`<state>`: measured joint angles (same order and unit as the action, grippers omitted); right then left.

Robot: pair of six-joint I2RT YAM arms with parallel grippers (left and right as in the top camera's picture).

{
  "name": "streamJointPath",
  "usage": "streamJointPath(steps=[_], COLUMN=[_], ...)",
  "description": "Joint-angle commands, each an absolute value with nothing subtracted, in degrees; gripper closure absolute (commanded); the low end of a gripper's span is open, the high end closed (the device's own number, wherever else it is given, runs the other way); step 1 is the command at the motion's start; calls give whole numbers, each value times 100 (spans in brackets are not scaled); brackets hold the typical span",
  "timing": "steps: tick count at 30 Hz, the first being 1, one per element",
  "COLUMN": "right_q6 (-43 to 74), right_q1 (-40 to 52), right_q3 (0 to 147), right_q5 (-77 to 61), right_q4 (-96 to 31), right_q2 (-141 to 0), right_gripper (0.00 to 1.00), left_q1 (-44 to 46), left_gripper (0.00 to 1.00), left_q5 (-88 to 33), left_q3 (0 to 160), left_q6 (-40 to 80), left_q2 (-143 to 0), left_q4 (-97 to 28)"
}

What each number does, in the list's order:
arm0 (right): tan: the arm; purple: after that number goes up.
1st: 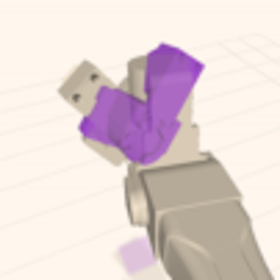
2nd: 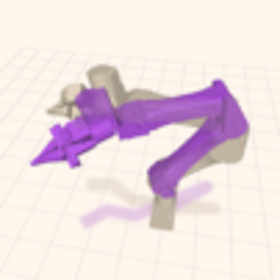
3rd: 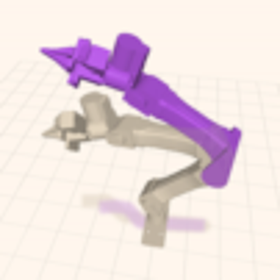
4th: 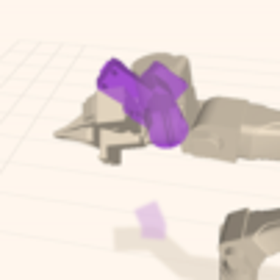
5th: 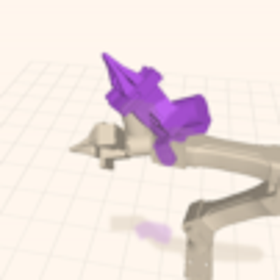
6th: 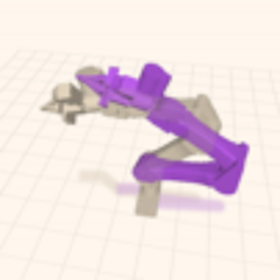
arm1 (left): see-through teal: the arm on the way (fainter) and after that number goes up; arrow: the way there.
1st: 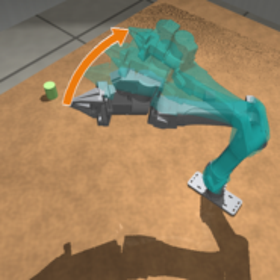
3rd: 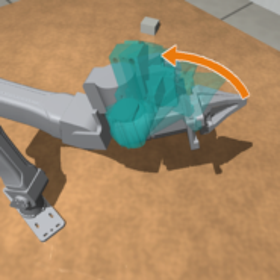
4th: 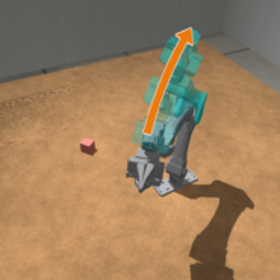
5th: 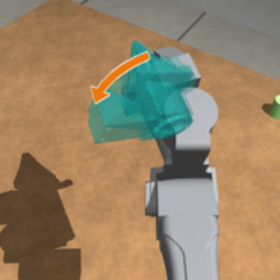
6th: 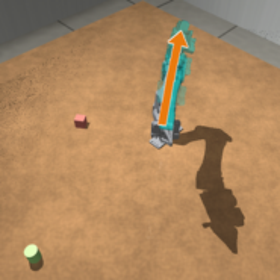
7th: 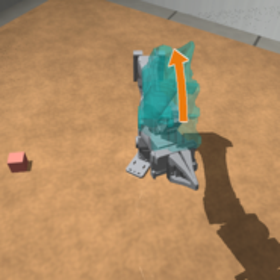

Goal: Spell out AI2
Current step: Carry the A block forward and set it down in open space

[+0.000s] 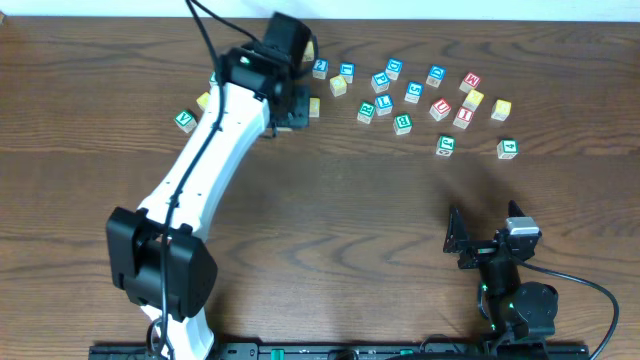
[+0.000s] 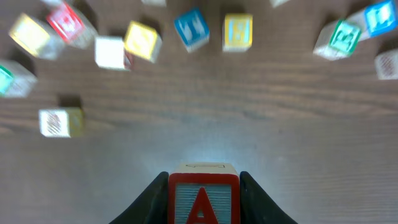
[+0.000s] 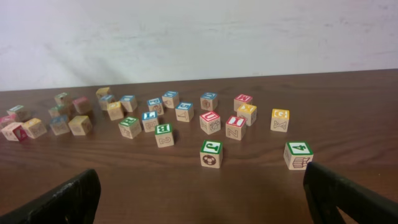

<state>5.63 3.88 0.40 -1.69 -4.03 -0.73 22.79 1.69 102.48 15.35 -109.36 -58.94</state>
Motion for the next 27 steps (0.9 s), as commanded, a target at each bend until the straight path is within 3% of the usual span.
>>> streamJointPath(steps=[1,12,27], right_q6=[617,617,617], right_q1=[342,342,342], right_q3=[32,32,32], right_q5=[-185,-185,-185], right_q4=[-423,-423,-423], right_q2=[-64,-64,-64], right_gripper=[1,1,1], left_q1=[2375,2432,2554], left_gripper=[70,70,71], left_q5=[215,99,49], left_q3=[9854,8248,7244], left_q6=[1929,2176,2174], left_q2=[-11118,-11146,-11150], left_q4=[-5828,-4191,-2504])
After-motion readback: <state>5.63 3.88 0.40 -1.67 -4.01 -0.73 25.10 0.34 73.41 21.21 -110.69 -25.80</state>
